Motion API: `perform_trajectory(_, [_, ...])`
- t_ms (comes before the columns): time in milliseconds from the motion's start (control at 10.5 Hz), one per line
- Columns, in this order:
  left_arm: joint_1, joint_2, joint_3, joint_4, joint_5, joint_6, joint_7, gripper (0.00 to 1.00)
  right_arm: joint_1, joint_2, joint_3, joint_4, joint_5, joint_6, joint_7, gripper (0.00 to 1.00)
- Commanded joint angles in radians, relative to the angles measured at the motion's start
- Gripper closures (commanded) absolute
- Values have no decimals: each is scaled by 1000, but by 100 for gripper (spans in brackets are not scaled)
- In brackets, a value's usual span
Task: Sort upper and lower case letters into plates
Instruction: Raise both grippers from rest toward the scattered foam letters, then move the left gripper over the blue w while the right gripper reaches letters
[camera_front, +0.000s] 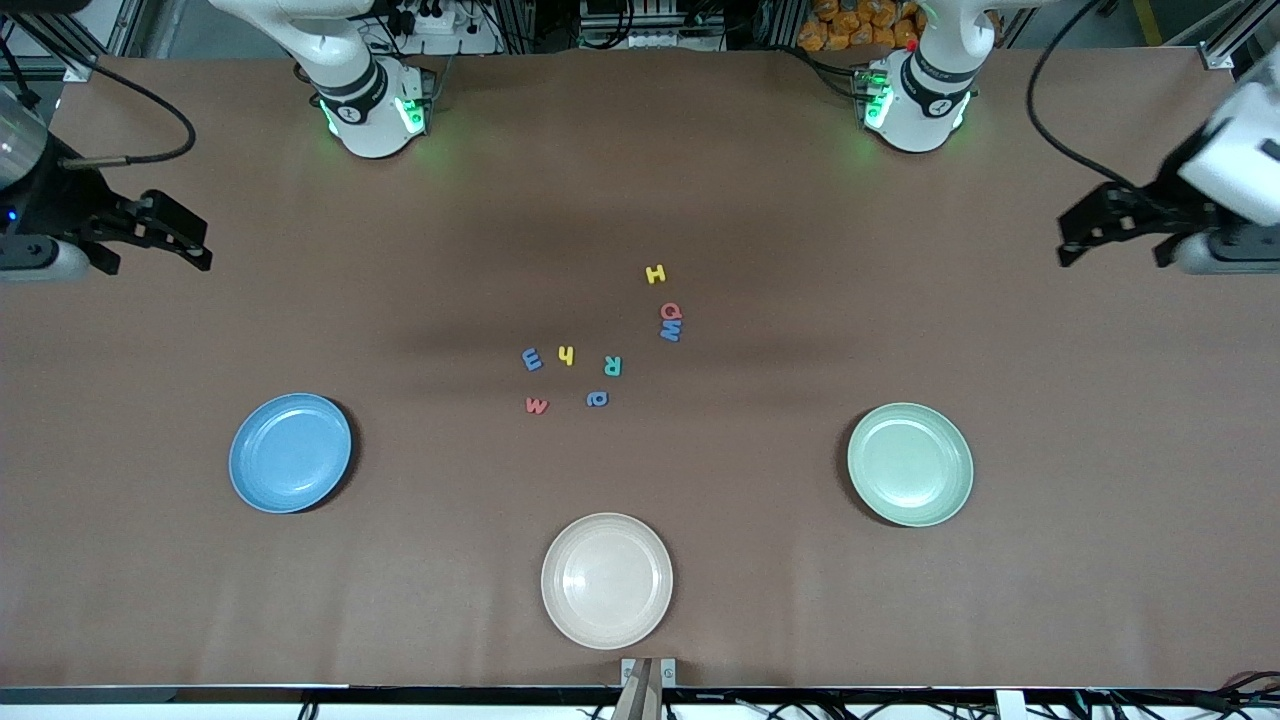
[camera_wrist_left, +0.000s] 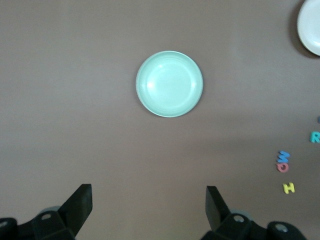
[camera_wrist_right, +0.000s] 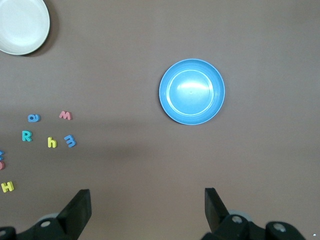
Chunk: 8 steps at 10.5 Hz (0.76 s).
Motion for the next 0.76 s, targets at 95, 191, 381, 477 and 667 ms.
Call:
perform_trajectory(95, [-34,78,-124,-3,22,18,-66,0,-9,98,10,23,22,14,-14,0])
perform_trajectory(191, [-62,104,-127,-3,21,34,-69,0,-3,137,13,23,22,29,-12,0])
perform_trajectory(381, [-122,153,-132,-5,22,50,-148,0,38,201,16,21,23,71,-12,0])
perform_trajectory(477, [-148,176,-133,-8,28,58,-193,0,66,229,16,21,23,94,-11,0])
perform_trajectory(667, [-206,222,-135,-14,30,99,-286,0,127,334,16,20,23,190,-3,0])
